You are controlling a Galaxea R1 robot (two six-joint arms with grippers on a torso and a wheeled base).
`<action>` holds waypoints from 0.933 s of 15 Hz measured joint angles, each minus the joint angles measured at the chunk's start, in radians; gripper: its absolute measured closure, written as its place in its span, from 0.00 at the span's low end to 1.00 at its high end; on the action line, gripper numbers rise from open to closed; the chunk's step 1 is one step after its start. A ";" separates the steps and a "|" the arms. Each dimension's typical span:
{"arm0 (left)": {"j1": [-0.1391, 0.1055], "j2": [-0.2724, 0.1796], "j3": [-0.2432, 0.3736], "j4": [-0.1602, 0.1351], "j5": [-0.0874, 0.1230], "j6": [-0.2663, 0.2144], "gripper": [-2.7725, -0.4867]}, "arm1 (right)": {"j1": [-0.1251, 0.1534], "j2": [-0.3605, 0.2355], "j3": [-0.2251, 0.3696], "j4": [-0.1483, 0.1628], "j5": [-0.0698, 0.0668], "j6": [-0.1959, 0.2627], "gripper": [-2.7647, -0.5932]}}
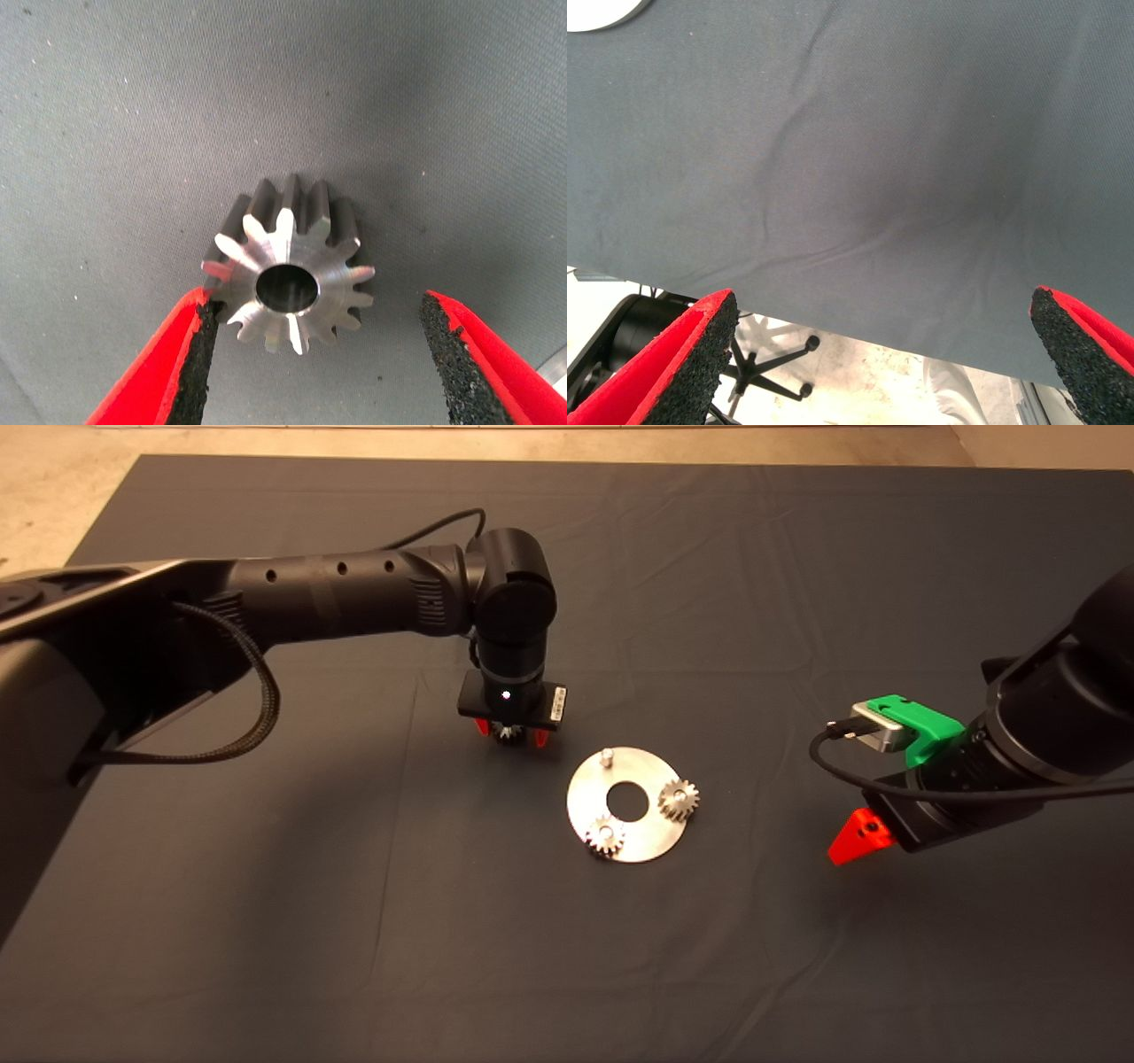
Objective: Install three planetary gears onto the carrier pins
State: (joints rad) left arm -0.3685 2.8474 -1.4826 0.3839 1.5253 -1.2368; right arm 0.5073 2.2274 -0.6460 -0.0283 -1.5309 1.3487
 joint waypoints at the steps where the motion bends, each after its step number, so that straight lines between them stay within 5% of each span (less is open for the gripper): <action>1: 0.000 0.000 0.000 0.003 0.000 0.000 0.53 | 0.000 0.000 0.000 0.000 0.000 0.000 0.14; 14: 0.000 -0.003 -0.040 0.018 0.000 0.015 0.50 | 0.000 0.000 0.000 0.000 0.000 0.012 0.14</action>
State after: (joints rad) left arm -0.3685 2.8445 -1.5223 0.4015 1.5251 -1.2222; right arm 0.5070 2.2274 -0.6460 -0.0279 -1.5309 1.3604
